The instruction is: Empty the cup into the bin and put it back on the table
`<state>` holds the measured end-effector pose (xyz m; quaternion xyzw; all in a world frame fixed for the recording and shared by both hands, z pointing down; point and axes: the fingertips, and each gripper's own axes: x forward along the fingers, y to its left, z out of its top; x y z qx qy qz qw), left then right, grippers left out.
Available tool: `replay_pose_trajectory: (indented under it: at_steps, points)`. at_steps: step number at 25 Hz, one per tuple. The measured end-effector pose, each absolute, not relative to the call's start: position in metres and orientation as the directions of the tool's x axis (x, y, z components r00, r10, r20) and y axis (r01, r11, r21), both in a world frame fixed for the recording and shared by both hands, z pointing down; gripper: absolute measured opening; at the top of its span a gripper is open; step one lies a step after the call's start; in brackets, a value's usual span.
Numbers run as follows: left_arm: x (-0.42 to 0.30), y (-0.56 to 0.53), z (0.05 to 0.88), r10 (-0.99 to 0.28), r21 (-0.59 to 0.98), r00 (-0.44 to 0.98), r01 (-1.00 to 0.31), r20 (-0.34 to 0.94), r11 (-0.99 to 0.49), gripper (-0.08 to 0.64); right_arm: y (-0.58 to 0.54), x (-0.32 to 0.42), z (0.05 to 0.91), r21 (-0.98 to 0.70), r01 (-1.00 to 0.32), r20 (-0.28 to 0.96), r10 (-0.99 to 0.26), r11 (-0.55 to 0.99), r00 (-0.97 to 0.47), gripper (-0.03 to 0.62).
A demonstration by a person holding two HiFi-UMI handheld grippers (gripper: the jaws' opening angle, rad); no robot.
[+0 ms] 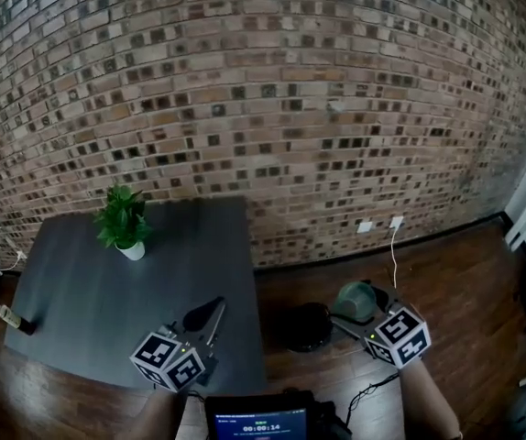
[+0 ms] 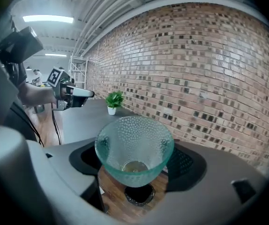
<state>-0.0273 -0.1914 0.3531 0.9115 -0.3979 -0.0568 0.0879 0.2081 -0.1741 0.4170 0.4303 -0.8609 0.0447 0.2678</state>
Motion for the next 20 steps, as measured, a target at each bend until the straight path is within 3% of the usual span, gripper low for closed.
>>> replay_pose_trajectory:
  at_steps: [5,12,20]
  points:
    - [-0.016,-0.206,0.362,-0.785,0.217,0.618,-0.771,0.032,-0.599,0.002,-0.203,0.244,0.428,0.143,-0.754,0.502,-0.704,0.641,-0.503,0.391]
    - [-0.012,-0.220,0.366,-0.834,0.211,0.551,-0.816,0.002,-0.538,0.002,-0.234,0.274,0.435,0.127,-0.740,0.521,-0.679,0.660,-0.517,0.391]
    - [-0.031,-0.238,0.371,-0.843,0.219,0.538,-0.824,0.009,-0.523,0.002,-0.267,0.298,0.438,0.186,-0.787,0.553,-0.725,0.589,-0.411,0.391]
